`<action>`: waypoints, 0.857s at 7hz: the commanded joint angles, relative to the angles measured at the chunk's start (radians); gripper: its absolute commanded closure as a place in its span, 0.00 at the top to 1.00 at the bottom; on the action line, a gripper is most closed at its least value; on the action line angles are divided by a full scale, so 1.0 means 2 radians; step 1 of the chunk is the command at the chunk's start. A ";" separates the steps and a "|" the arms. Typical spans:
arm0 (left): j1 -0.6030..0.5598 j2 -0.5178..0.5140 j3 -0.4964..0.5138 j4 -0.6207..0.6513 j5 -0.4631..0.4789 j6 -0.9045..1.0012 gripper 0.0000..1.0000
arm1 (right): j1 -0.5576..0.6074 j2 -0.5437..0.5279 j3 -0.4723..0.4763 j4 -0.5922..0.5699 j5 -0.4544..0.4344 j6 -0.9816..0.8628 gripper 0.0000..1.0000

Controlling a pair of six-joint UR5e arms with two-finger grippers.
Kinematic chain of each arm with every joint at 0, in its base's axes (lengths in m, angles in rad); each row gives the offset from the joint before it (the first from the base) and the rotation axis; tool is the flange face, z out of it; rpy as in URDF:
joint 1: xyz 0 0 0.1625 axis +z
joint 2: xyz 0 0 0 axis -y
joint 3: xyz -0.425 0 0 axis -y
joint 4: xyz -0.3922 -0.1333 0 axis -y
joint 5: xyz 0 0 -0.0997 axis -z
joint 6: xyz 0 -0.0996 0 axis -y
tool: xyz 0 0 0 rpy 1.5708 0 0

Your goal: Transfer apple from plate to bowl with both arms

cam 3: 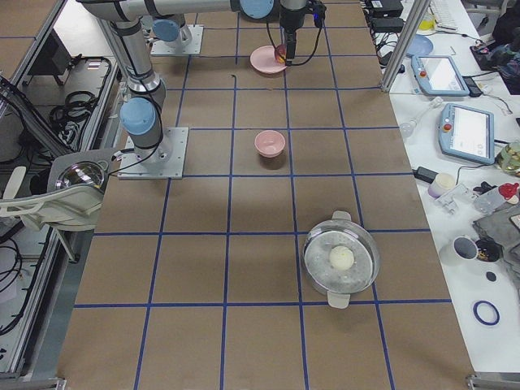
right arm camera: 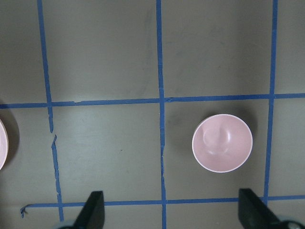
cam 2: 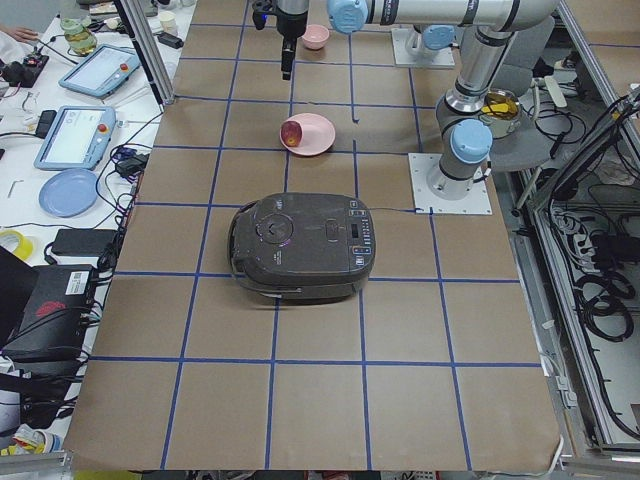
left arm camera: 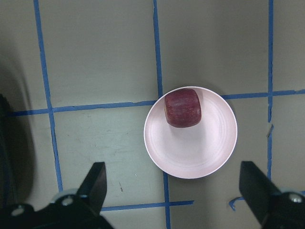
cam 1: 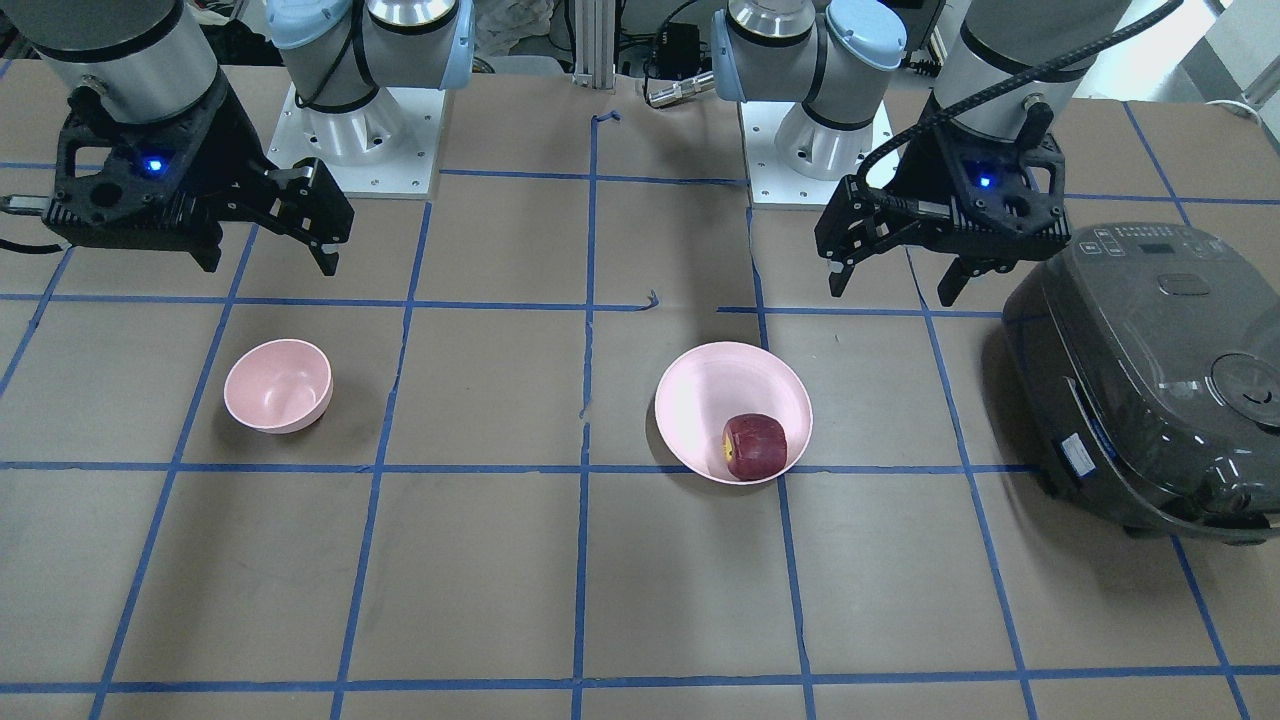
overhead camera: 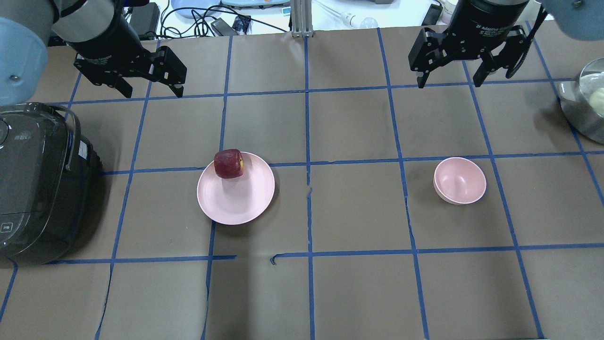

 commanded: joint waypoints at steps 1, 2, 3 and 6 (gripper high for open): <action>0.000 0.001 -0.004 0.001 0.000 0.000 1.00 | 0.001 0.000 0.000 0.001 0.000 0.000 1.00; 0.000 0.001 -0.004 0.001 -0.001 0.000 1.00 | 0.000 0.000 0.000 0.001 -0.002 0.000 1.00; 0.000 0.001 -0.004 0.001 -0.001 0.000 1.00 | 0.001 0.000 0.000 0.001 -0.002 0.000 1.00; -0.006 -0.009 -0.024 0.008 -0.004 -0.005 1.00 | 0.000 0.000 0.000 0.001 -0.002 0.000 1.00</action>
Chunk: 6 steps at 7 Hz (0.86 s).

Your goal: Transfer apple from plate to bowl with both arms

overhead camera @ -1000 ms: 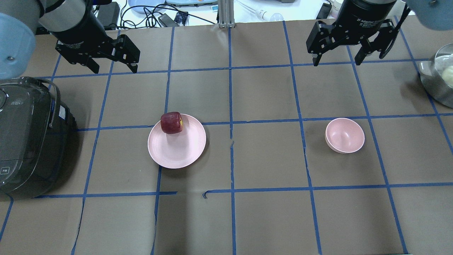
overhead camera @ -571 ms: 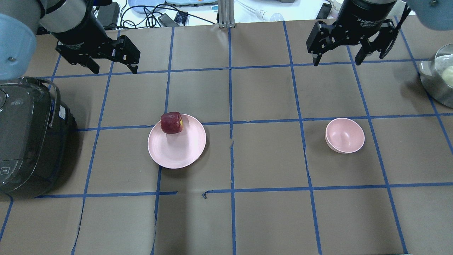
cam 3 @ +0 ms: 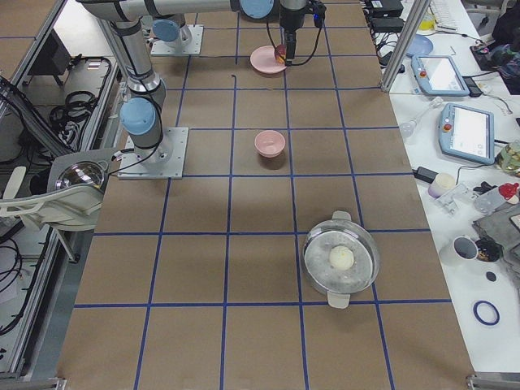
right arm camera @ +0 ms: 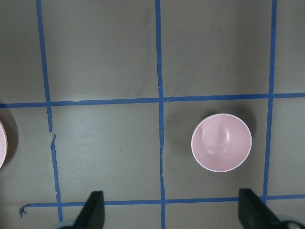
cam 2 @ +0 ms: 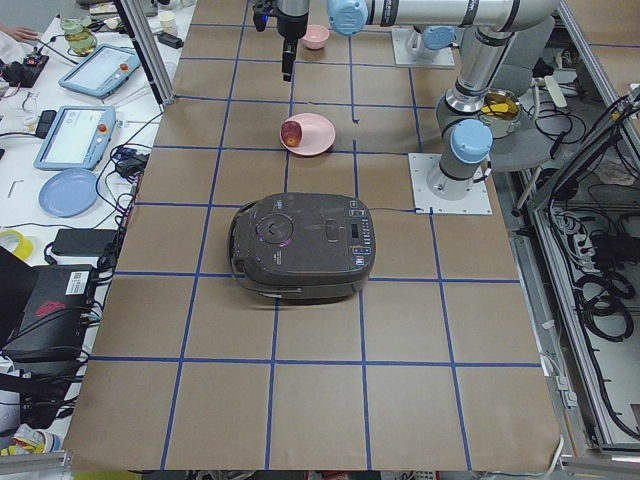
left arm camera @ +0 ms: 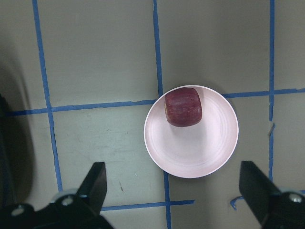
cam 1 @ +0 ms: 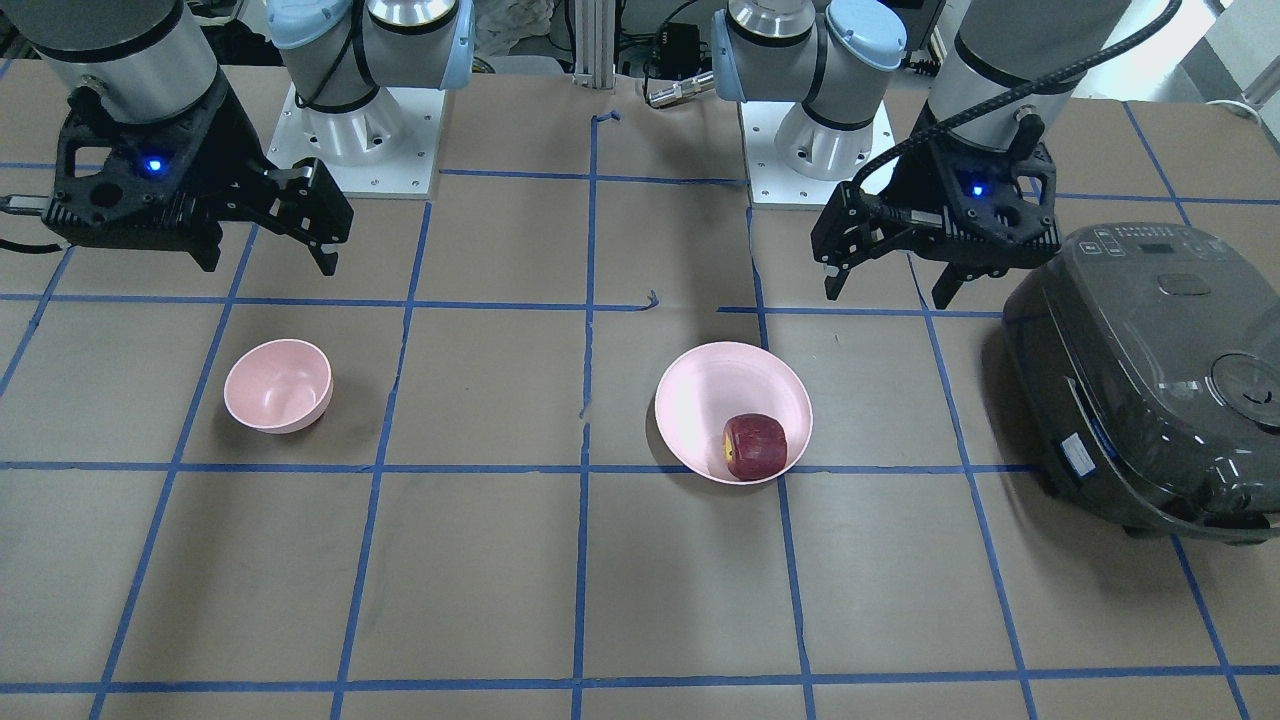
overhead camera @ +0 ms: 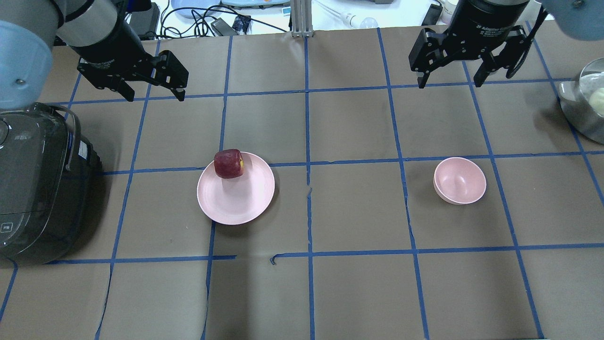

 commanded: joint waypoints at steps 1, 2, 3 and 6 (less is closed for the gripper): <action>-0.003 -0.033 -0.026 0.066 -0.007 -0.029 1.00 | 0.000 0.000 0.000 0.000 -0.001 0.000 1.00; -0.006 -0.051 -0.044 0.083 -0.005 -0.043 1.00 | -0.010 0.004 0.000 0.002 -0.002 -0.003 1.00; -0.008 -0.066 -0.084 0.109 -0.007 -0.070 0.98 | -0.028 0.007 0.002 0.007 -0.016 -0.010 1.00; -0.026 -0.103 -0.142 0.182 -0.005 -0.073 0.98 | -0.119 0.011 0.091 -0.027 -0.018 -0.128 1.00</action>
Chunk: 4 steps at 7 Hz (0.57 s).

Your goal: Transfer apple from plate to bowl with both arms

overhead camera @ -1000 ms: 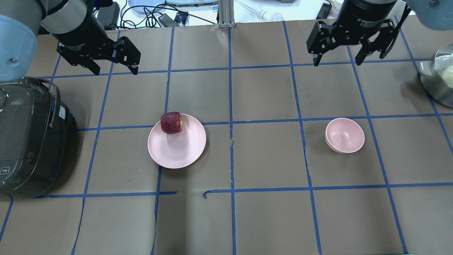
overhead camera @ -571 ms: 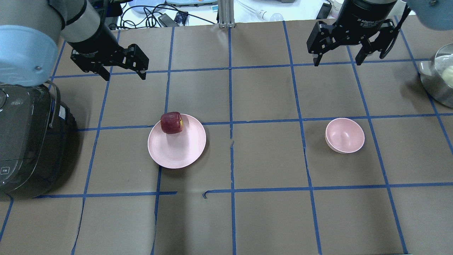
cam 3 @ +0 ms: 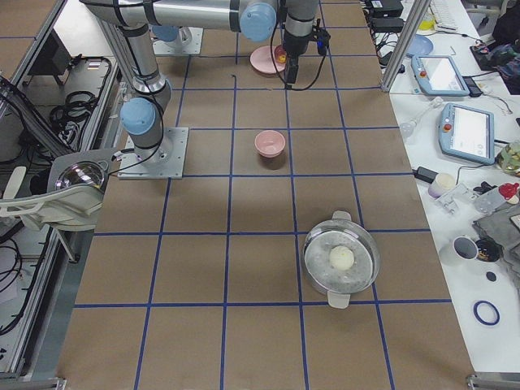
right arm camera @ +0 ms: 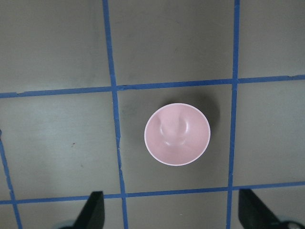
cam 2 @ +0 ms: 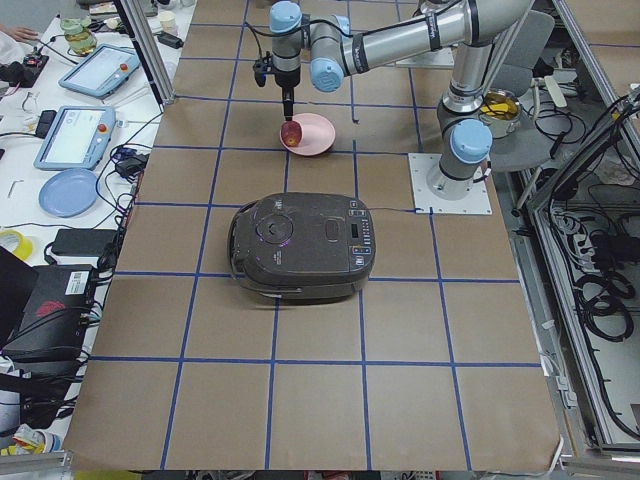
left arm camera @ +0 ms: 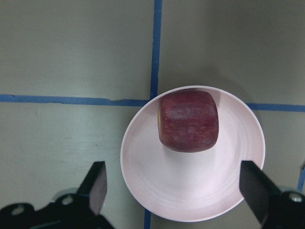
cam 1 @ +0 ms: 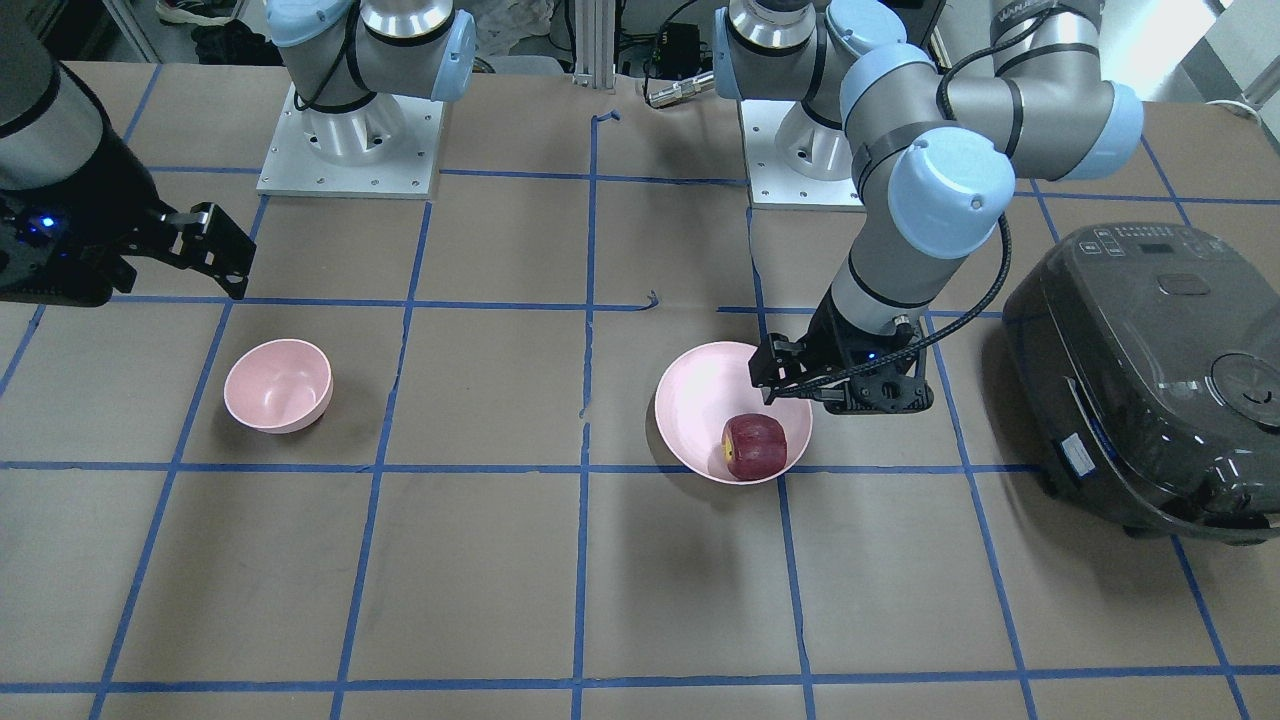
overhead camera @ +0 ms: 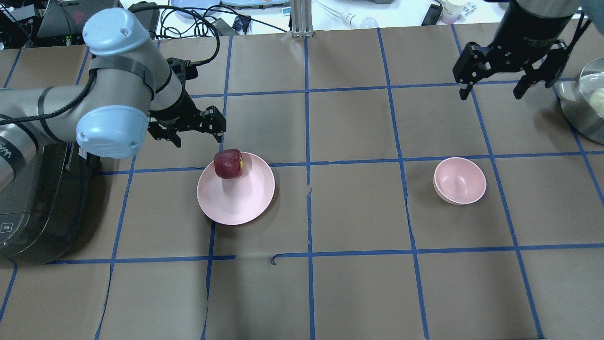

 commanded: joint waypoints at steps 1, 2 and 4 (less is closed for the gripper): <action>-0.021 -0.038 -0.012 0.033 0.000 -0.001 0.98 | -0.050 0.022 0.085 -0.078 -0.003 -0.073 1.00; -0.026 -0.045 -0.013 0.034 0.005 0.000 0.98 | -0.070 0.026 0.127 -0.132 0.001 -0.080 1.00; -0.026 -0.059 -0.019 0.053 0.004 0.002 0.94 | -0.080 0.049 0.216 -0.278 0.001 -0.116 0.97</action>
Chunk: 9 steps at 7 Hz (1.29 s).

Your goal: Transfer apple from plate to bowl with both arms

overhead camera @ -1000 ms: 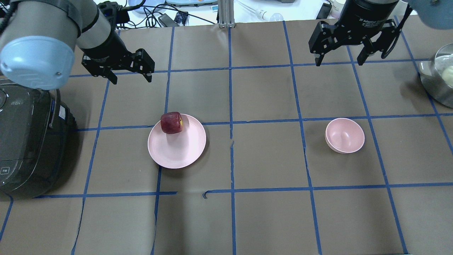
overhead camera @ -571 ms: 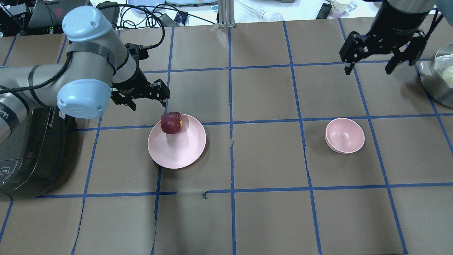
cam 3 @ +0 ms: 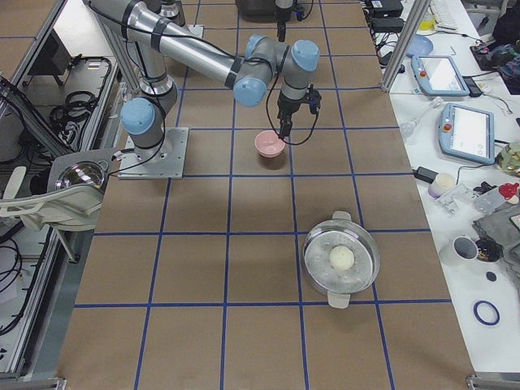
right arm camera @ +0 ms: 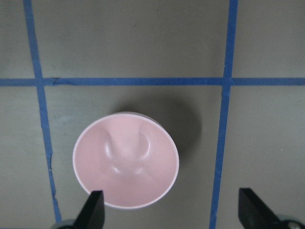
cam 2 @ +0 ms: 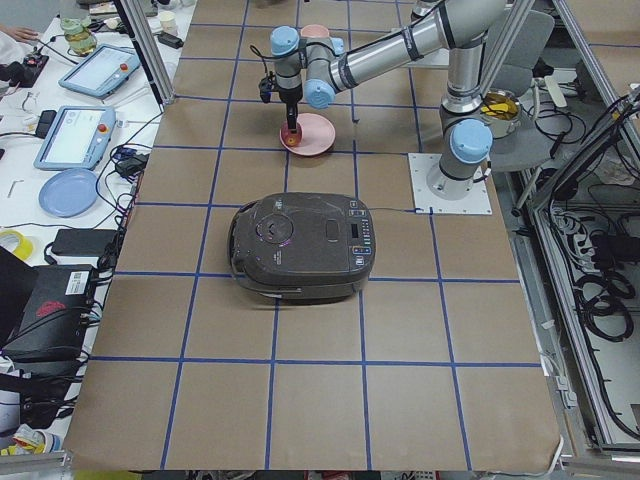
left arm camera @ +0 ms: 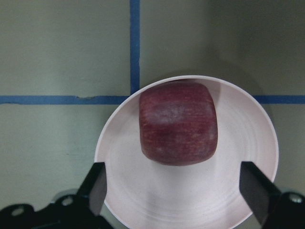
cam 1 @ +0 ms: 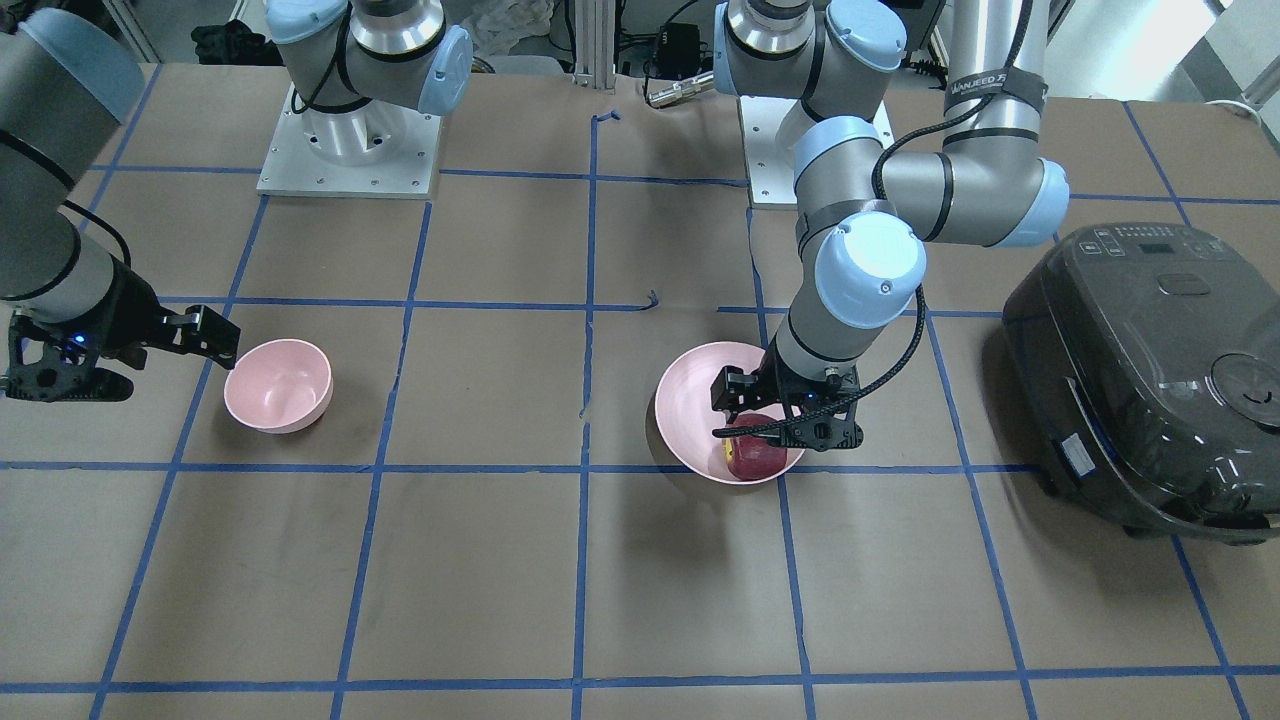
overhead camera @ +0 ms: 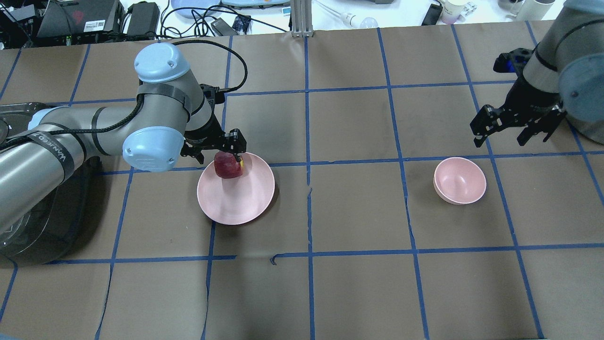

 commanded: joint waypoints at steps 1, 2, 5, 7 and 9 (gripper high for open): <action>-0.001 -0.016 -0.004 0.023 -0.005 -0.002 0.94 | -0.022 0.018 0.085 -0.117 0.000 -0.029 0.91; -0.001 -0.025 -0.005 0.032 -0.005 -0.001 0.94 | -0.029 0.020 0.104 -0.134 0.001 -0.042 0.82; -0.002 -0.041 -0.007 0.050 -0.006 -0.003 0.94 | -0.029 0.027 0.109 -0.138 0.005 -0.043 0.16; -0.002 -0.046 -0.007 0.051 -0.004 0.002 0.85 | -0.029 0.026 0.106 -0.137 0.010 -0.042 0.00; -0.002 -0.051 -0.008 0.071 -0.004 0.004 0.58 | -0.019 0.024 0.081 -0.131 0.054 -0.034 0.00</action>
